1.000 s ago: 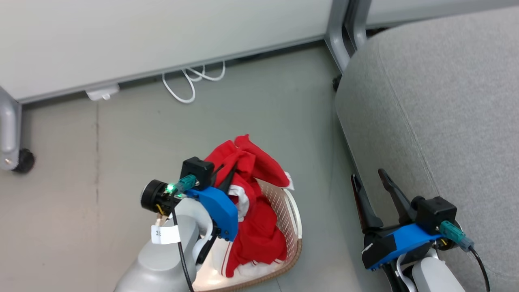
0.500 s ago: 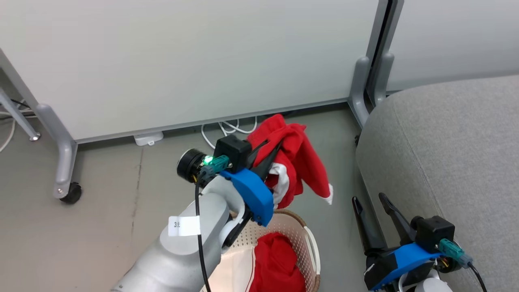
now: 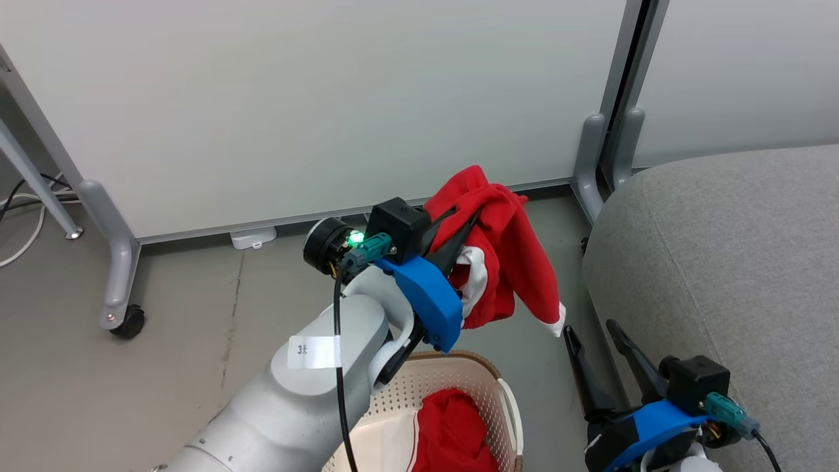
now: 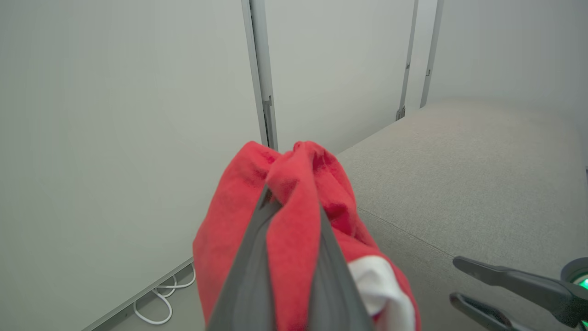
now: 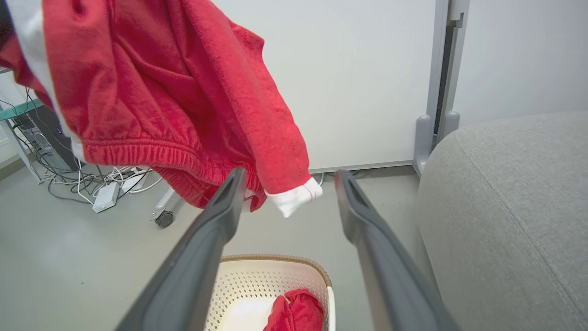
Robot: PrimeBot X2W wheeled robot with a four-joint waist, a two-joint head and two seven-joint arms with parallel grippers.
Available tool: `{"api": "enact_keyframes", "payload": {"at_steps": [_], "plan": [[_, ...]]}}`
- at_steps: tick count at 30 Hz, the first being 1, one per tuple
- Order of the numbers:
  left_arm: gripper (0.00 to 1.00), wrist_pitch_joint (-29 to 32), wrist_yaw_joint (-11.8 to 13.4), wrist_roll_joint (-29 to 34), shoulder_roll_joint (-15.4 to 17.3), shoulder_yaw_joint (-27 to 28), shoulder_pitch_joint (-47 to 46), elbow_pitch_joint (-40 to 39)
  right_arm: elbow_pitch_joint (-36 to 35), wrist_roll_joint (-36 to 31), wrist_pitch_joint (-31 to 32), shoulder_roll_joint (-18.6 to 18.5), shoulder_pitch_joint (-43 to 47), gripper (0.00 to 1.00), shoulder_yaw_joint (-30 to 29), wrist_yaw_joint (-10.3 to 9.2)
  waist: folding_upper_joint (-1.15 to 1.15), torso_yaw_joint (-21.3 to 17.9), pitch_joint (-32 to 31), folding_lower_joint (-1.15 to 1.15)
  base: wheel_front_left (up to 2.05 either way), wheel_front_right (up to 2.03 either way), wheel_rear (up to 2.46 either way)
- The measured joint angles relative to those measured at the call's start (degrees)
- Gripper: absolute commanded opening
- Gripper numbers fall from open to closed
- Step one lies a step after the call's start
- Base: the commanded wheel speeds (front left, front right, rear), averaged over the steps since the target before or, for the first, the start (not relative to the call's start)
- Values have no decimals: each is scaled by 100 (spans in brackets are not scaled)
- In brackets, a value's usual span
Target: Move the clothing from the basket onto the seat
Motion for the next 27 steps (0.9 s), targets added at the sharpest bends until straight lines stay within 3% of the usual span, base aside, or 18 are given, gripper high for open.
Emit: {"api": "enact_keyframes", "payload": {"at_steps": [12, 27], "plan": [[0, -75, 51, -240, 1, -255, -24, 121, 41, -35, 136, 0, -43, 100, 64, 0, 0, -21, 80, 0, 0, 0, 0], [0, -140, 103, -522, 0, -606, -107, 24, 886, -282, 735, 1, -1316, 100, 447, 0, 0, 0, 175, 1, 0, 0, 0]]}}
